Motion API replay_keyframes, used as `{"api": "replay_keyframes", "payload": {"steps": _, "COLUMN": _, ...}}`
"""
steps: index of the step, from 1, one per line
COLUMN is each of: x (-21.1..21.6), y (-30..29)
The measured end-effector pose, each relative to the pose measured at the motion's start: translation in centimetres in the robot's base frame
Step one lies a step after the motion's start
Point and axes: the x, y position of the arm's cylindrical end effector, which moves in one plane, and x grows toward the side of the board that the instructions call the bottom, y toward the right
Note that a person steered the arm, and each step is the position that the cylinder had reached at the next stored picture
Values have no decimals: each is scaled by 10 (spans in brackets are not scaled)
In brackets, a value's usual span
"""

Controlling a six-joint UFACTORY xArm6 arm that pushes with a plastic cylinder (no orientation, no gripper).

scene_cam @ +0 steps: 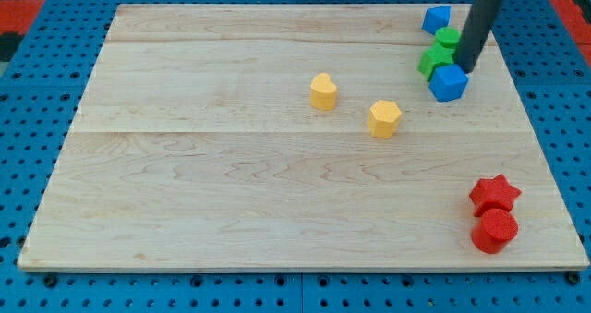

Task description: Move blue cube towards yellow hexagon

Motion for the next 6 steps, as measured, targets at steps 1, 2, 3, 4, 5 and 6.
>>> {"api": "replay_keyframes", "payload": {"steps": 1, "x": 16, "y": -13}}
{"api": "replay_keyframes", "payload": {"steps": 2, "x": 21, "y": 25}}
{"api": "replay_keyframes", "payload": {"steps": 3, "x": 30, "y": 14}}
{"api": "replay_keyframes", "payload": {"steps": 4, "x": 30, "y": -32}}
{"api": "replay_keyframes", "payload": {"steps": 5, "x": 30, "y": -38}}
{"api": "replay_keyframes", "payload": {"steps": 6, "x": 21, "y": 28}}
